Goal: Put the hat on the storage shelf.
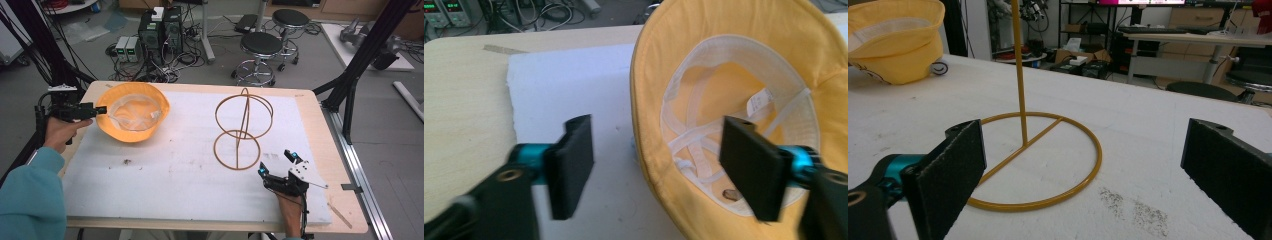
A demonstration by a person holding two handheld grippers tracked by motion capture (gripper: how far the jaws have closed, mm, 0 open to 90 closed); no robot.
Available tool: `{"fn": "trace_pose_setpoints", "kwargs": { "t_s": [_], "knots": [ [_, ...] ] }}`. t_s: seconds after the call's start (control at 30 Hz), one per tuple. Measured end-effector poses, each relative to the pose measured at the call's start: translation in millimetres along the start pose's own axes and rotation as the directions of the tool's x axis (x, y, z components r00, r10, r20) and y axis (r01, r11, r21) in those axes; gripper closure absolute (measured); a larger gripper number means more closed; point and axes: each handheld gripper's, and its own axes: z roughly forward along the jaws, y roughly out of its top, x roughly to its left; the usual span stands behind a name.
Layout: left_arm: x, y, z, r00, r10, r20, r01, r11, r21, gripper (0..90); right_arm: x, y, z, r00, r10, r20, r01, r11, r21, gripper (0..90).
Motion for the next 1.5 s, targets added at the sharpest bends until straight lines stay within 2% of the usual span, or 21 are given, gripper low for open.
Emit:
{"fn": "trace_pose_setpoints", "kwargs": {
  "t_s": [0.03, 0.1, 0.13, 0.23, 0.27, 0.3, 0.37, 0.4, 0.47, 0.63, 0.73, 0.97, 1.13, 1.2, 1.3, 1.5],
  "knots": [
    [-0.1, -0.4, 0.6, 0.9999, 0.001, 0.012, -0.001, 1.0, 0.002, 39.0, 0.0, 0.0, 0.0, 1.0, 0.001, -0.001, -0.001, 1.0, 0.0, 3.1],
    [-1.0, -0.6, 3.3, 0.9998, -0.013, 0.016, 0.012, 0.9997, 0.019, 39.4, 0.1, 0.0, -0.1, 1.0, 0.004, -0.001, -0.004, 1.0, -0.001, 3.1],
    [-2.6, -1.3, 6.7, 0.9998, -0.011, 0.017, 0.011, 0.9991, 0.041, 43.4, 0.0, -0.1, -0.1, 1.0, 0.004, -0.001, -0.004, 1.0, -0.001, 3.1],
    [-4.1, -1.9, 9.6, 0.9996, -0.008, 0.026, 0.007, 0.9984, 0.056, 47.4, 0.2, 0.0, -0.3, 1.0, 0.005, -0.002, -0.005, 1.0, -0.001, 3.1],
    [-4.9, -1.8, 10.4, 0.9997, -0.003, 0.024, 0.001, 0.9979, 0.065, 55.4, 0.2, -0.1, -0.3, 1.0, 0.006, -0.002, -0.006, 1.0, -0.002, 3.1],
    [-6.2, -2.1, 11.2, 0.9996, 0.0, 0.029, -0.002, 0.998, 0.063, 55.4, 0.2, -0.1, -0.3, 1.0, 0.006, -0.002, -0.006, 1.0, -0.002, 3.1],
    [-9.0, -2.1, 11.0, 0.9995, 0.015, 0.026, -0.016, 0.9983, 0.056, 68.4, 0.1, -0.2, -0.4, 1.0, 0.007, -0.002, -0.007, 1.0, -0.002, 3.1],
    [-9.3, -1.9, 9.7, 0.9984, 0.01, 0.055, -0.013, 0.9991, 0.041, 79.1, 0.1, -0.2, -0.4, 1.0, 0.007, -0.002, -0.007, 1.0, -0.002, 3.1],
    [-9.9, -1.6, 8.6, 0.9984, 0.011, 0.056, -0.014, 0.9991, 0.039, 83.4, 0.1, -0.2, -0.4, 1.0, 0.007, -0.002, -0.007, 1.0, -0.002, 3.1],
    [-14.9, -0.3, 5.4, 0.9977, 0.025, 0.062, -0.027, 0.999, 0.035, 84.5, 0.1, -0.2, -0.4, 1.0, 0.007, -0.003, -0.007, 1.0, -0.003, 3.1],
    [-19.5, 2.6, 2.9, 0.9974, 0.018, 0.07, -0.019, 0.9998, 0.003, 84.8, 0.3, -0.1, -0.4, 1.0, 0.005, -0.001, -0.005, 1.0, -0.002, 3.1],
    [-22.2, 13.0, -3.7, 0.9983, 0.012, 0.057, -0.011, 0.9997, -0.023, 84.9, 0.1, -0.1, -0.3, 1.0, 0.003, 0.0, -0.003, 1.0, -0.002, 3.1],
    [-27.8, 26.6, -10.6, 0.9983, 0.046, 0.036, -0.044, 0.9976, -0.055, 85.0, 0.0, -0.1, -0.4, 1.0, 0.006, -0.002, -0.006, 1.0, -0.003, 3.1],
    [-27.8, 28.8, -11.4, 0.9986, 0.04, 0.034, -0.038, 0.9976, -0.058, 85.1, 0.0, -0.2, -0.4, 1.0, 0.007, -0.003, -0.007, 1.0, -0.003, 3.1],
    [-29.0, 35.7, -12.8, 0.9981, 0.059, 0.016, -0.058, 0.9971, -0.05, 85.0, -0.2, -0.2, -0.5, 1.0, 0.006, -0.003, -0.006, 1.0, -0.003, 3.1],
    [-35.9, 51.8, -18.4, 0.9935, 0.114, -0.004, -0.114, 0.9916, -0.061, 85.1, -0.2, -0.2, -0.8, 0.9999, 0.013, -0.006, -0.013, 1.0, 0.001, 3.1]
  ]
}}
